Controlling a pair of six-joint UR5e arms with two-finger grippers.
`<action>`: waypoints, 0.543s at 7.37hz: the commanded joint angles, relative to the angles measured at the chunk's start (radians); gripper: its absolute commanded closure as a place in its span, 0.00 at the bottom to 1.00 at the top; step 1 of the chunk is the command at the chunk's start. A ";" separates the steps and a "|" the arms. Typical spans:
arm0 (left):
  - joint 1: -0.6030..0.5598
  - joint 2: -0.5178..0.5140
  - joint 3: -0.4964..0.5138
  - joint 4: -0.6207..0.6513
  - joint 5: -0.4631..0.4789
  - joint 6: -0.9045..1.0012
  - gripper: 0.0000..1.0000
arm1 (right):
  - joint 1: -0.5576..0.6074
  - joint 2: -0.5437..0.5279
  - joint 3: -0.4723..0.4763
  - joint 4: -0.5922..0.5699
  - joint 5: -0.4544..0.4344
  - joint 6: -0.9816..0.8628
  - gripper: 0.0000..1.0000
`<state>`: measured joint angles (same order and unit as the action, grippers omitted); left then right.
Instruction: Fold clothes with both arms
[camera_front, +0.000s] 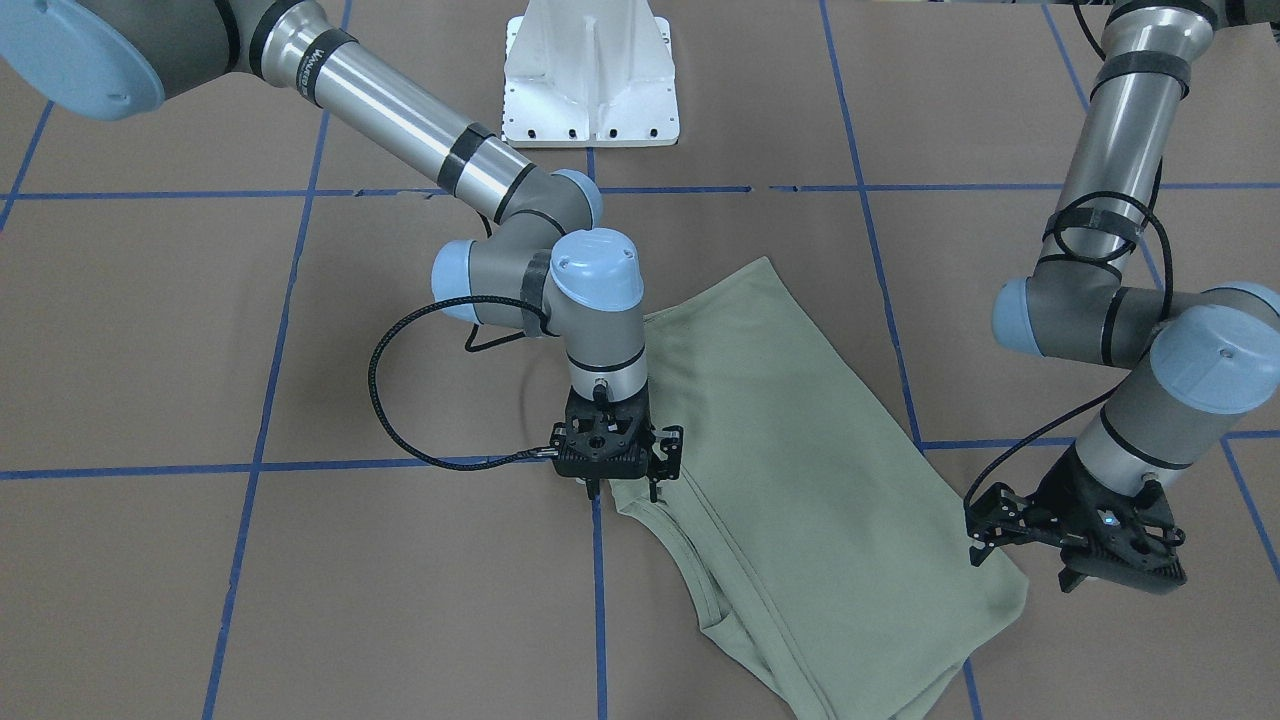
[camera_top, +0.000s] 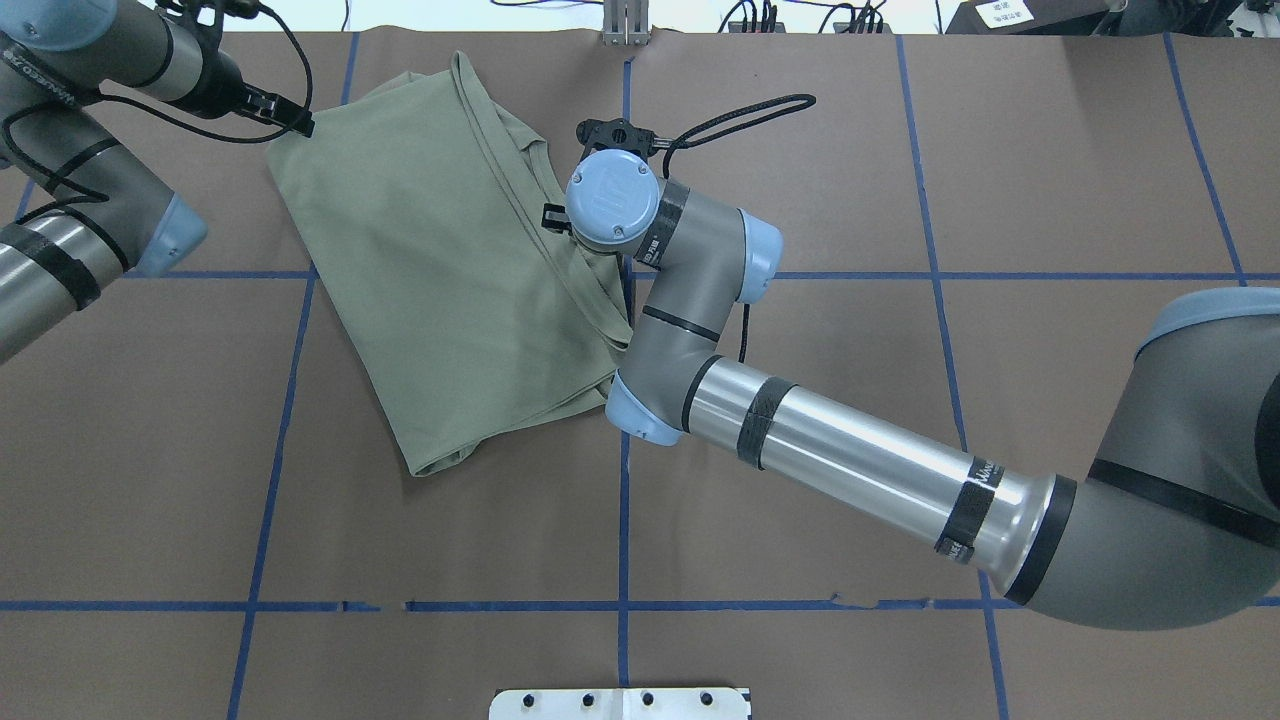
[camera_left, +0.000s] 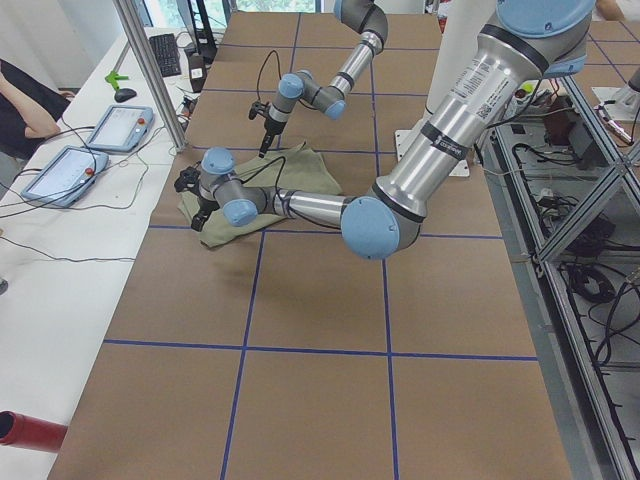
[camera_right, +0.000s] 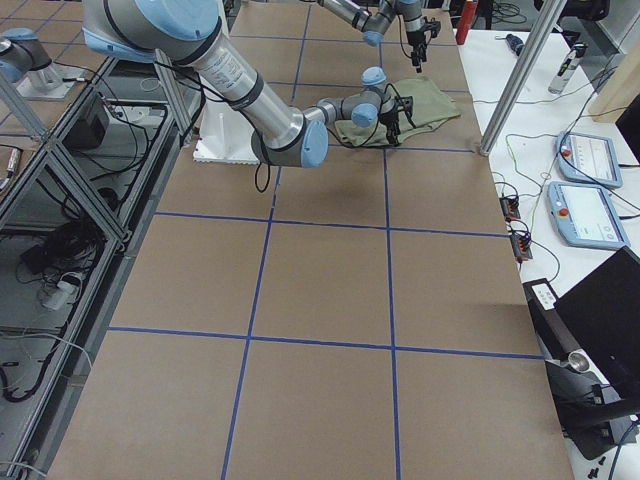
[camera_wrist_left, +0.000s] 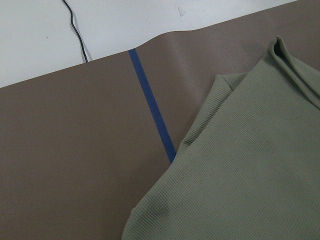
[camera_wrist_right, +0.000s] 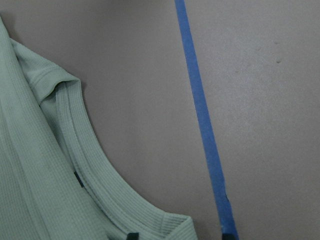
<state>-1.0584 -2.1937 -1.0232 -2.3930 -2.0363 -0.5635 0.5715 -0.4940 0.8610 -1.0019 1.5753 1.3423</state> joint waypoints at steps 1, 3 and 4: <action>0.000 0.000 0.000 0.000 -0.001 0.001 0.00 | -0.001 0.000 -0.002 0.000 -0.001 0.000 0.42; 0.000 0.002 0.000 0.000 0.001 0.001 0.00 | -0.004 0.000 -0.007 0.000 -0.001 0.000 0.46; 0.000 0.002 0.000 0.000 0.001 0.001 0.00 | -0.004 0.000 -0.007 0.000 -0.001 0.000 0.46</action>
<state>-1.0585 -2.1924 -1.0232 -2.3930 -2.0361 -0.5630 0.5687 -0.4940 0.8561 -1.0017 1.5739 1.3422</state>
